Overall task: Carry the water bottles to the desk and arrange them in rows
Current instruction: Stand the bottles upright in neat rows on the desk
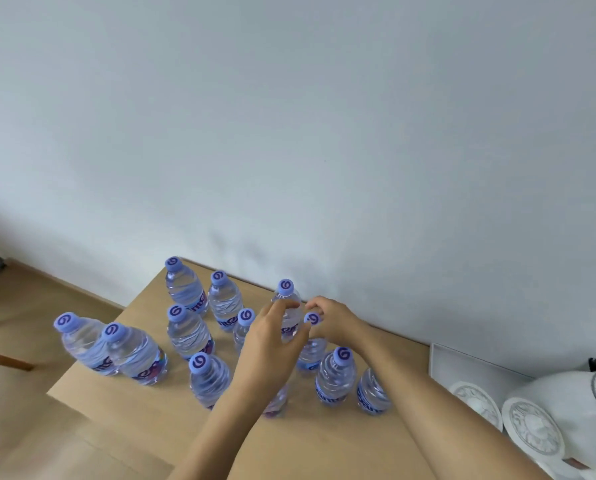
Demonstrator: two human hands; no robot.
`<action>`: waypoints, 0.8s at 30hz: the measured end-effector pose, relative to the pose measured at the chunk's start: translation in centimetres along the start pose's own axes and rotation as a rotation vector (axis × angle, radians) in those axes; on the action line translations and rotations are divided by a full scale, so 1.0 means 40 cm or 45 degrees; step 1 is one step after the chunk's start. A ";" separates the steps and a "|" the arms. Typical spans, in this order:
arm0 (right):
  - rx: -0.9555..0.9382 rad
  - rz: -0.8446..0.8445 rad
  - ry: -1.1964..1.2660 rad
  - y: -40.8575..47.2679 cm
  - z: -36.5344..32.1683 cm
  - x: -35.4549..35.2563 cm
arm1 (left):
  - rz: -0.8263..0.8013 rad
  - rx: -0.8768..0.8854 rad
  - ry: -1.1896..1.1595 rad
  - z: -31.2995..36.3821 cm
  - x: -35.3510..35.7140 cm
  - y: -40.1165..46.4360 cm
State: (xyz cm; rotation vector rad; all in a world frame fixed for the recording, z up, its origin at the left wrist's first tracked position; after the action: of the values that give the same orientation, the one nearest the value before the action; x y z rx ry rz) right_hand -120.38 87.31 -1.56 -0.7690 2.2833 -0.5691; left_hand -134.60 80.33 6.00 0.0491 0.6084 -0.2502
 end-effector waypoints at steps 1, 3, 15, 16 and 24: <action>0.022 -0.029 -0.062 0.013 0.003 0.011 | 0.013 -0.016 -0.002 -0.007 -0.015 0.000; 0.045 -0.043 -0.103 0.033 0.008 0.022 | 0.033 -0.035 -0.009 -0.022 -0.036 -0.004; -0.212 0.082 0.055 -0.117 -0.102 -0.078 | -0.250 -0.071 -0.078 -0.083 -0.047 0.008; -0.277 0.089 0.057 -0.148 -0.136 -0.099 | -0.312 -0.048 -0.123 -0.071 -0.043 0.014; -0.719 0.125 0.183 -0.402 -0.385 -0.266 | -0.380 0.309 -0.547 0.108 -0.091 0.044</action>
State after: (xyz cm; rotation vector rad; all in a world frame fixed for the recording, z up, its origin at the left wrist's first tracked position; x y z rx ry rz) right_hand -118.65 85.36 22.97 -0.8880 2.6326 0.0839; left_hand -134.65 82.33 11.57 0.1347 0.1521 -0.6056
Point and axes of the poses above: each hand's wrist, its own y-axis towards the middle knuckle, its own x-axis out of the palm, z = x × y, the point moved 5 cm from there along y, towards the middle knuckle, and after that the axes turned 14 degrees about -z, right-handed, at the moved point
